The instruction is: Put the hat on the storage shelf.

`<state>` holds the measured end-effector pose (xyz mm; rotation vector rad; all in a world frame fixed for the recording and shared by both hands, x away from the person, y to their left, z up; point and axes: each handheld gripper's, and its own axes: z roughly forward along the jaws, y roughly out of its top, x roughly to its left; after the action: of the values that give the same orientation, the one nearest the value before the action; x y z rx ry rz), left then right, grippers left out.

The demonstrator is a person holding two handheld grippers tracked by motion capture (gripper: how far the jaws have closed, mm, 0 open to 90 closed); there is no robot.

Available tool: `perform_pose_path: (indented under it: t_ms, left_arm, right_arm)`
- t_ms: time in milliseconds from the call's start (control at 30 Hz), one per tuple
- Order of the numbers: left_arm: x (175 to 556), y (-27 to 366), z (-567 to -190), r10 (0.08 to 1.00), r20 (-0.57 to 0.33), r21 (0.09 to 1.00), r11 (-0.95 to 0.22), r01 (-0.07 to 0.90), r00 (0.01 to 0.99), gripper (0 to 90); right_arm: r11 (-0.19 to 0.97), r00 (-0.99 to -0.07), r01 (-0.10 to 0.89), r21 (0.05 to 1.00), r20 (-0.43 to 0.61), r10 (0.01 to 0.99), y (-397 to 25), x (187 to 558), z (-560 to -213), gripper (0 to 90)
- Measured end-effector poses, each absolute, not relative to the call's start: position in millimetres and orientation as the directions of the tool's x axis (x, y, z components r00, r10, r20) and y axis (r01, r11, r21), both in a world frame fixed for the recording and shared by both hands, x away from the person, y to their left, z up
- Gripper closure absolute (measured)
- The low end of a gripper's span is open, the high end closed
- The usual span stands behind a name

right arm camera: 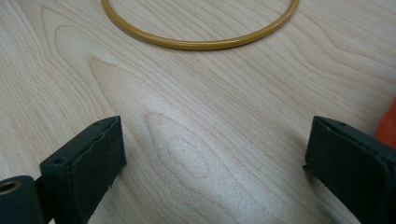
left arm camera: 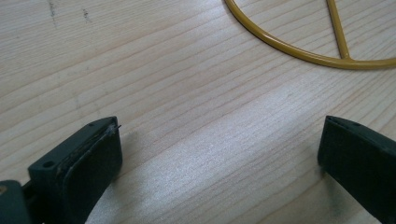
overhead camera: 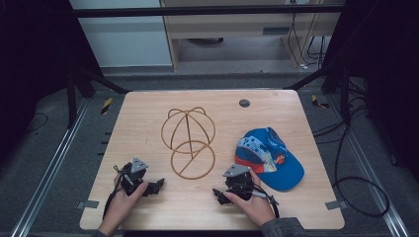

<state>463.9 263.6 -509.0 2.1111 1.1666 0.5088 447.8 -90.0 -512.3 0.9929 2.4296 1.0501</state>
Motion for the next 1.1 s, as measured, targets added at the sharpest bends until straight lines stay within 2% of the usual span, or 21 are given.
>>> perform_pose_path:
  t_ms: [333,400,600,867,1100]
  left_arm:
    - [463.8,263.6,-508.9,0.851,0.020,0.710,-0.382,0.592,0.525,0.0]
    - [463.6,263.8,-508.8,0.849,0.022,0.708,-0.386,0.592,0.527,0.0]
    - [463.4,264.0,-508.7,0.848,0.022,0.707,-0.388,0.591,0.530,0.0]
    - [463.4,264.0,-508.7,0.848,0.022,0.707,-0.388,0.591,0.530,0.0]
    - [463.4,264.0,-508.7,0.848,0.022,0.707,-0.388,0.591,0.530,0.0]
  right_arm:
    - [0.484,-0.702,0.482,0.731,-0.009,0.712,-91.0,445.6,-512.2,5.1]
    - [0.490,-0.706,0.483,0.726,-0.009,0.709,-91.3,445.0,-511.0,7.3]
    - [0.534,-0.720,0.491,0.689,-0.025,0.694,-98.9,440.2,-488.8,8.3]
    - [0.551,-0.704,0.503,0.665,-0.054,0.708,-146.9,439.2,-451.0,9.2]
    - [0.543,-0.670,0.538,0.645,-0.064,0.740,-191.0,443.0,-442.2,12.4]
